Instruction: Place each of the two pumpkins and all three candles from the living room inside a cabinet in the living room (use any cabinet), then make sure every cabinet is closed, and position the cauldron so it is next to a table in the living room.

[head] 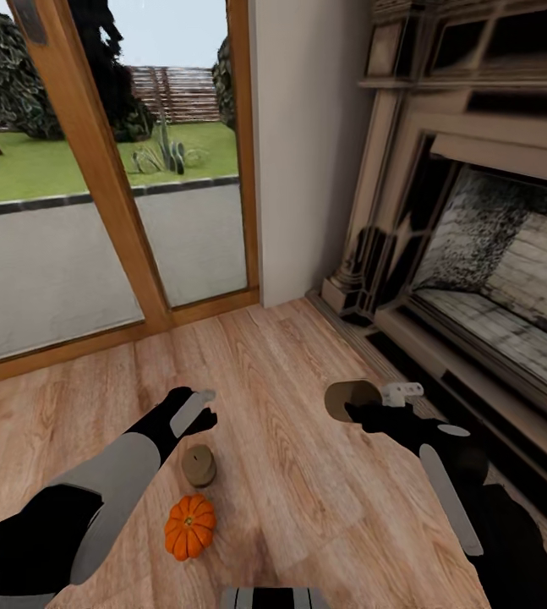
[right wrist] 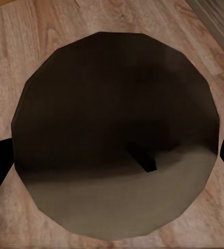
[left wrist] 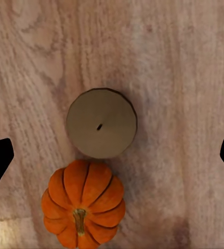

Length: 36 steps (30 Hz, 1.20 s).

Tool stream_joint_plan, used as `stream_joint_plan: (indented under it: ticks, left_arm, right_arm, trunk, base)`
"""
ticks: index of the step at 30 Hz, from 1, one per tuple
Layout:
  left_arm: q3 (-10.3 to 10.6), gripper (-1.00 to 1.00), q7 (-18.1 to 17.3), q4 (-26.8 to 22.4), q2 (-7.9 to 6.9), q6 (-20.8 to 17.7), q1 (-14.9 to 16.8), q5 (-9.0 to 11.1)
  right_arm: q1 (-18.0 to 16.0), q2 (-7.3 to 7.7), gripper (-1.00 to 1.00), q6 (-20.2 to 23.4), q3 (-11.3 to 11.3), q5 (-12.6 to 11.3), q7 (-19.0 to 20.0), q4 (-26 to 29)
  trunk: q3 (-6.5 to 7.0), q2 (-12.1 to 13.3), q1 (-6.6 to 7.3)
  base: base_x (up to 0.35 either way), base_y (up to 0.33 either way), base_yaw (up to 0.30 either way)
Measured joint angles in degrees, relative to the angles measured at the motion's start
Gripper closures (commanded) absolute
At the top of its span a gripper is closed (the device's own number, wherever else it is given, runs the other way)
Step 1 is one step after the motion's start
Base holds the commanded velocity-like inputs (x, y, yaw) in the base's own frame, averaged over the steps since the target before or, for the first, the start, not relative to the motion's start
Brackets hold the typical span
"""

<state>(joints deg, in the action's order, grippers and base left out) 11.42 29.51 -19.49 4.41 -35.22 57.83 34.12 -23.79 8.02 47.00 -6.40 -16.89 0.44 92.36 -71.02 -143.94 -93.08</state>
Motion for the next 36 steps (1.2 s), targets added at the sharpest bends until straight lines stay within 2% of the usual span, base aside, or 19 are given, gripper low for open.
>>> stream_joint_plan:
  ticks: [12, 17, 21, 27, 36]
  left_arm:
    - [-0.01, -1.0, -0.07, 0.2, -0.51, 0.35, -0.08, -0.5]
    - [0.06, -1.0, -0.09, 0.3, -1.16, 0.39, -0.16, -0.59]
    - [0.23, -1.0, -0.08, 0.32, -1.39, 0.46, -0.17, -0.63]
    - [0.41, -1.0, -0.07, 0.21, -1.44, 0.45, 0.02, -0.62]
    - [0.36, -1.0, 0.46, -0.14, -1.32, 0.2, 0.69, -0.62]
  right_arm:
    - [-0.13, -0.01, 1.0, -0.36, 0.35, -0.03, 0.23, 0.19]
    - [0.06, -0.35, 1.0, -4.03, 7.03, -0.15, 4.3, 0.22]
    - [0.26, -0.84, 1.0, -6.4, 12.24, -0.3, 12.86, 0.24]
    - [0.35, -1.04, 1.0, -7.14, 14.34, -0.18, 16.6, 0.23]
    - [0.37, -1.04, 1.0, -7.25, 14.56, -0.15, 17.16, 0.23]
  trunk:
    - [-2.66, -0.16, -0.31]
    - [-3.77, -0.23, -0.43]
    - [-4.65, -0.29, -0.54]
    - [-5.99, -0.36, -0.69]
    - [-7.98, -0.49, -0.93]
  base:
    - [0.0, 0.0, 0.0]
    - [0.0, 0.0, 0.0]
    - [0.0, 0.0, 0.0]
    - [0.0, 0.0, 0.0]
    - [0.0, 0.0, 0.0]
